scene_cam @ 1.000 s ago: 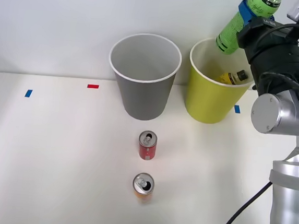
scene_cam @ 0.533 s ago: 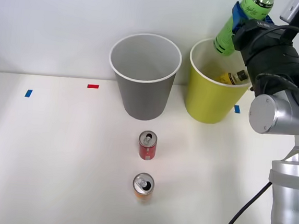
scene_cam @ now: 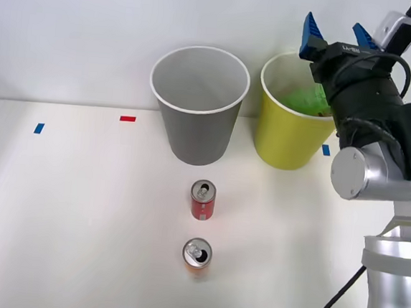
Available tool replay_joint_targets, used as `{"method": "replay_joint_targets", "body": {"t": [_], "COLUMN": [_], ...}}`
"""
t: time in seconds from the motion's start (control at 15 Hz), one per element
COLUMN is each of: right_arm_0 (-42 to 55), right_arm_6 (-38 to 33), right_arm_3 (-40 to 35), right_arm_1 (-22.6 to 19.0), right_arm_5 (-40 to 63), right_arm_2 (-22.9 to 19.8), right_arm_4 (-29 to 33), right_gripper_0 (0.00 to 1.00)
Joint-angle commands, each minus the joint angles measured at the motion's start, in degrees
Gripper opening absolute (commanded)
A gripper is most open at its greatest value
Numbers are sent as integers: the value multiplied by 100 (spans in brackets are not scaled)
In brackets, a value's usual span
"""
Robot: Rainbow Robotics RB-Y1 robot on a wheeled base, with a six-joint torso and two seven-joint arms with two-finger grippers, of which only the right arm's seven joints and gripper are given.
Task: Put cans in the gray bin, plastic bottles in the light green bin
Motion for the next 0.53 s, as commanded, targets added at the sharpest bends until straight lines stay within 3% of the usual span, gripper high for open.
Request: {"method": "replay_joint_targets", "body": {"t": [0.07,0.27,0.53], "right_arm_0": [1210,2414,3768], "right_arm_6": [46,46,72], "right_arm_3": [-690,-1842,-2782], "right_arm_1": [-64,-81,-187], "right_arm_5": [-743,-743,-849], "right_arm_2": [362,608,802], "right_arm_4": [1,-25,10], "right_gripper_0": [85,85,85]}}
